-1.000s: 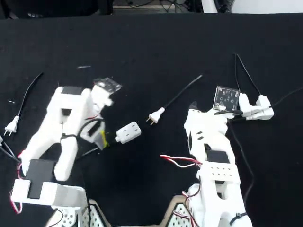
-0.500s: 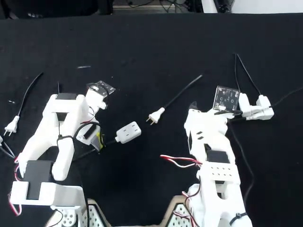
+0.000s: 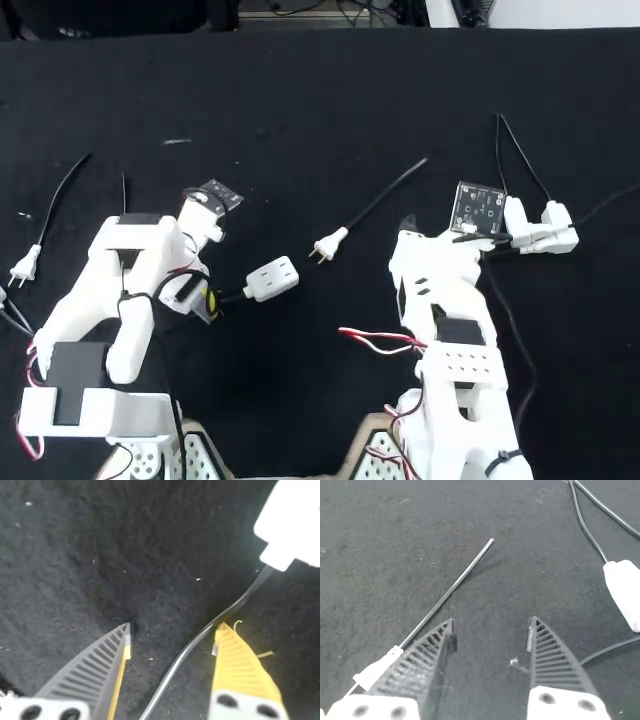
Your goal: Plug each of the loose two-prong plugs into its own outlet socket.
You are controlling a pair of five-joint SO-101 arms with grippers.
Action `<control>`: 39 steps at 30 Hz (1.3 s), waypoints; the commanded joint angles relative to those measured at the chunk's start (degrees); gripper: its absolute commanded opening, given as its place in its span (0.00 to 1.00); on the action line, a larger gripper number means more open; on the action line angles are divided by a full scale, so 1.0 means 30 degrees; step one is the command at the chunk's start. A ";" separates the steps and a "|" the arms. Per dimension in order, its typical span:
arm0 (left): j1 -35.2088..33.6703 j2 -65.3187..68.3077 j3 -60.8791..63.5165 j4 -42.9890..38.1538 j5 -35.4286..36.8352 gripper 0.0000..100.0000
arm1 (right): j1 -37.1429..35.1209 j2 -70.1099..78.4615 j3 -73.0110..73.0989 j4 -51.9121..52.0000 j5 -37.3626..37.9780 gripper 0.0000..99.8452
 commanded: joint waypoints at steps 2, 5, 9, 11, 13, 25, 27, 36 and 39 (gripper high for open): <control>-0.0923 -0.0645 -0.0278 -0.0821 -0.0205 0.26 | -0.0381 -0.0630 -0.1011 -0.0586 -0.0117 0.22; -0.1509 -0.0645 -0.0366 -0.0938 -0.0527 0.26 | -0.0381 -0.0630 -0.1011 -0.0586 -0.0117 0.22; -0.1978 -0.0469 -0.0161 -0.0879 -0.2344 0.26 | -0.0381 -0.0630 -0.1011 -0.0586 -0.0117 0.22; -0.2418 -0.0469 -0.0308 -0.0908 -0.2579 0.26 | -0.0381 -0.0630 -0.1011 -0.0586 -0.0117 0.22; -0.2799 -0.0645 -0.0366 -0.0938 -0.2608 0.26 | -0.0381 -0.0630 -0.1011 -0.0586 -0.0117 0.22; -0.3736 -0.0645 -0.1685 -0.0938 -0.2491 0.26 | -0.0381 -0.0630 -0.0952 -0.0586 -0.0117 0.22; -0.3766 -0.0469 -0.1919 -0.1260 -0.2491 0.26 | -0.0381 -0.0630 -0.0952 -0.0586 -0.0117 0.22; -0.4176 -0.0645 -0.1949 -0.2403 -0.2462 0.26 | -0.0381 -0.0630 -0.0923 -0.0586 -0.0117 0.22; -0.4205 -0.0762 -0.2652 -0.0703 -0.2462 0.26 | -0.0381 -0.0630 -0.0923 -0.0586 -0.0117 0.22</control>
